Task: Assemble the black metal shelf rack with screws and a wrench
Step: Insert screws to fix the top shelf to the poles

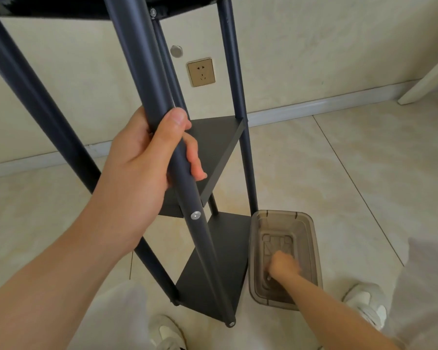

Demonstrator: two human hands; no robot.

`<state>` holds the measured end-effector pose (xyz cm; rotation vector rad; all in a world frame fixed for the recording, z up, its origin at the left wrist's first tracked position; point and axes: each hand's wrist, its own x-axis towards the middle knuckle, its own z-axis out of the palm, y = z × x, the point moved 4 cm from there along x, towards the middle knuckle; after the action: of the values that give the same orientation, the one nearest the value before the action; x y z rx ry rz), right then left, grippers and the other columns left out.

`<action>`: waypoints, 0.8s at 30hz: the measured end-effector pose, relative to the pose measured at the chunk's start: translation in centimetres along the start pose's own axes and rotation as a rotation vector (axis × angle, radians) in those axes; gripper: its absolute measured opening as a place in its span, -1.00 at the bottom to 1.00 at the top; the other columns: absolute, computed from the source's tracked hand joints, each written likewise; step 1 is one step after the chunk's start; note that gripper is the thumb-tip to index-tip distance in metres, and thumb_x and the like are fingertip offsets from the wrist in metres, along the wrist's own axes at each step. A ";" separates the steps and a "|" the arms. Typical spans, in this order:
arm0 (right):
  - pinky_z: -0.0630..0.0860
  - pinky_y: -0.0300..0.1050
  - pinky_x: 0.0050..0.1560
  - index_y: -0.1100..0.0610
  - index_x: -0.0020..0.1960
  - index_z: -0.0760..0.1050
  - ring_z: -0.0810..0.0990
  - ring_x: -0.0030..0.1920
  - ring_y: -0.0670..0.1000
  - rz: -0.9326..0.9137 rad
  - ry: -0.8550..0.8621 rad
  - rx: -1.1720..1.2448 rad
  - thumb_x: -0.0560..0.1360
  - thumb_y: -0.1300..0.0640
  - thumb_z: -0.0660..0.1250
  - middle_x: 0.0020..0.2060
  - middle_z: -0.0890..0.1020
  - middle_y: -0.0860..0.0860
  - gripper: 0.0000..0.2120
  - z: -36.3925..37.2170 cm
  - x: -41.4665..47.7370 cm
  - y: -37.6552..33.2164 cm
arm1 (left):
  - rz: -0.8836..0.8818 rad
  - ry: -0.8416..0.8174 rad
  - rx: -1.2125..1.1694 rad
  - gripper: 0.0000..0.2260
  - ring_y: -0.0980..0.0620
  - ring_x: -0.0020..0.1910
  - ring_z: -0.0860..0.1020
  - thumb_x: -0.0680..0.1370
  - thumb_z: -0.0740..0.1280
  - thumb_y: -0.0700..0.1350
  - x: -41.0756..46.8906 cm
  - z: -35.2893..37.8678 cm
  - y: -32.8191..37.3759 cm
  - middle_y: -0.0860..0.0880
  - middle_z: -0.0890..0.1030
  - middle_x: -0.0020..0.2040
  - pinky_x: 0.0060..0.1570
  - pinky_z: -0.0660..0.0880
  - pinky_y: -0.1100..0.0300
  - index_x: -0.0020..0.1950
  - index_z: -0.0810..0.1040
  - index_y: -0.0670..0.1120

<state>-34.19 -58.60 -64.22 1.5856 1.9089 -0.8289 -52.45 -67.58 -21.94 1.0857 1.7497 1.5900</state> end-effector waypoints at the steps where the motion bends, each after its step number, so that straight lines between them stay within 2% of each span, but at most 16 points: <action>1: 0.58 -0.02 0.08 0.12 0.10 0.59 0.62 0.06 0.09 0.005 0.022 -0.022 0.56 0.15 0.33 0.01 0.65 0.06 -0.86 0.2 0.0 0.0 | 0.002 0.005 -0.001 -0.83 0.03 -0.32 0.57 0.59 0.22 0.08 0.0 -0.2 -0.1 0.04 0.54 -0.34 -0.04 0.63 -0.05 0.00 0.49 0.01; 4: 0.57 -0.05 0.06 0.15 0.13 0.56 0.60 0.10 0.11 -0.016 0.056 -0.038 0.60 0.21 0.22 0.06 0.63 0.09 -0.82 0.3 0.3 -0.2 | 0.002 0.017 -0.014 -0.82 0.02 -0.33 0.57 0.59 0.22 0.08 0.2 -0.6 -0.2 0.03 0.54 -0.34 -0.07 0.64 0.00 -0.01 0.49 0.00; 7: 0.55 -0.04 0.09 0.16 0.15 0.52 0.57 0.14 0.14 -0.062 0.072 -0.047 0.63 0.18 0.17 0.11 0.61 0.12 -0.81 0.0 0.7 -0.3 | 0.011 0.011 -0.006 -0.84 0.02 -0.34 0.57 0.59 0.22 0.07 0.4 -0.9 -0.2 0.04 0.54 -0.35 -0.07 0.65 0.00 -0.03 0.49 0.02; 13: 0.52 -0.09 0.01 0.15 0.14 0.51 0.58 0.09 0.11 -0.131 0.059 -0.151 0.61 0.26 0.16 0.07 0.60 0.10 -0.81 -0.2 0.7 -0.1 | 0.018 0.000 0.030 -0.82 0.00 -0.34 0.58 0.60 0.21 0.09 0.2 -0.8 0.0 0.04 0.54 -0.35 -0.05 0.66 -0.07 -0.02 0.49 0.02; 17: 0.49 -0.10 -0.04 0.19 0.19 0.48 0.59 0.09 0.12 -0.195 0.022 -0.187 0.61 0.29 0.14 0.10 0.59 0.12 -0.78 -0.7 0.9 0.1 | 0.020 -0.009 0.046 -0.80 -0.04 -0.33 0.58 0.60 0.21 0.10 0.0 -0.6 0.1 0.03 0.55 -0.34 0.01 0.63 -0.20 0.00 0.49 -0.01; 24: 0.51 -0.03 0.10 0.17 0.25 0.47 0.57 0.14 0.12 -0.308 -0.002 -0.373 0.59 0.30 0.18 0.19 0.57 0.12 -0.74 -5.3 1.5 -1.3 | 0.039 -0.025 0.068 -0.81 -0.06 -0.29 0.61 0.60 0.23 0.13 -0.2 -0.7 0.0 0.02 0.57 -0.33 0.02 0.58 -0.33 -0.03 0.52 0.04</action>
<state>-35.81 -53.91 -61.53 1.0880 2.1868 -0.5461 -52.88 -68.09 -21.82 1.1736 1.7881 1.5435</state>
